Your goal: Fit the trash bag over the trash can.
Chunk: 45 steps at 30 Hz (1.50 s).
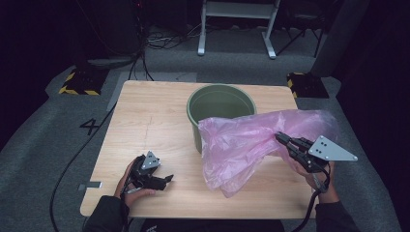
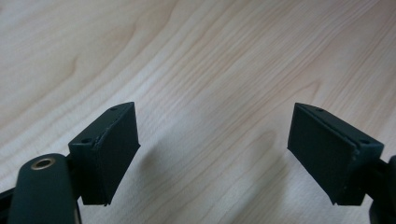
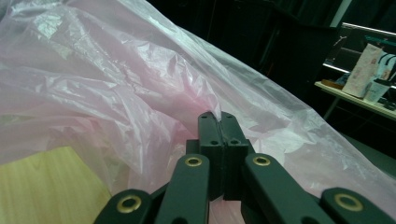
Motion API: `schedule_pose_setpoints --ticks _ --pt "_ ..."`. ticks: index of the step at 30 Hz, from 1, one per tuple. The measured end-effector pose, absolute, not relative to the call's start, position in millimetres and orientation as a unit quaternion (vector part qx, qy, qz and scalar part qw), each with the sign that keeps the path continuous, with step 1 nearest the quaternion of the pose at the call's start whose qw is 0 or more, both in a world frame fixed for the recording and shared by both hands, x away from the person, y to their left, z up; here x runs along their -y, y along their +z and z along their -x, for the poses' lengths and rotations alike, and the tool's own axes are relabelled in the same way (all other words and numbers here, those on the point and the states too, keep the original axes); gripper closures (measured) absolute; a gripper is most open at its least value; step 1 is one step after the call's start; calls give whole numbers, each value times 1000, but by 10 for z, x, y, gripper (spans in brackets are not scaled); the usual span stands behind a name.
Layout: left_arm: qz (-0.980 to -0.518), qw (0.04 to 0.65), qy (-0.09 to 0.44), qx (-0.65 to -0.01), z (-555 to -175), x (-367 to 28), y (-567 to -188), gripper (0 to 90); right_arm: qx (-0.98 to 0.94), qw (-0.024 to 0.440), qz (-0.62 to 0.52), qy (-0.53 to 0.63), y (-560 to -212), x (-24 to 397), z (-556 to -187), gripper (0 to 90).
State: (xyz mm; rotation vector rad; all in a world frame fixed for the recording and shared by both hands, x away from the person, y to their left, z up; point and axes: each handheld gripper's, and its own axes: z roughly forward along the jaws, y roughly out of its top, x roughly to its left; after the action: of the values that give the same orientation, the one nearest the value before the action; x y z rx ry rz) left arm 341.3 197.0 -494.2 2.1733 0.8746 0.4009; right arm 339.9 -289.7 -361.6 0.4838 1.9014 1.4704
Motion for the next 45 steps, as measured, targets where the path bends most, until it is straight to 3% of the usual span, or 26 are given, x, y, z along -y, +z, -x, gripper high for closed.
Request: schedule_pose_setpoints --ticks 14,22,45 --pt "-839 392 177 -334 -3480 -1984 -4779 159 -726 349 -211 554 -3505 2772 -3652 900" --pt "-817 433 199 -325 -3453 -2010 -4538 171 -727 351 -225 546 -3451 2693 -3816 900" --pt "-784 514 242 -249 -3464 -1555 -3724 180 -755 349 -264 489 -3437 2550 -4108 900"
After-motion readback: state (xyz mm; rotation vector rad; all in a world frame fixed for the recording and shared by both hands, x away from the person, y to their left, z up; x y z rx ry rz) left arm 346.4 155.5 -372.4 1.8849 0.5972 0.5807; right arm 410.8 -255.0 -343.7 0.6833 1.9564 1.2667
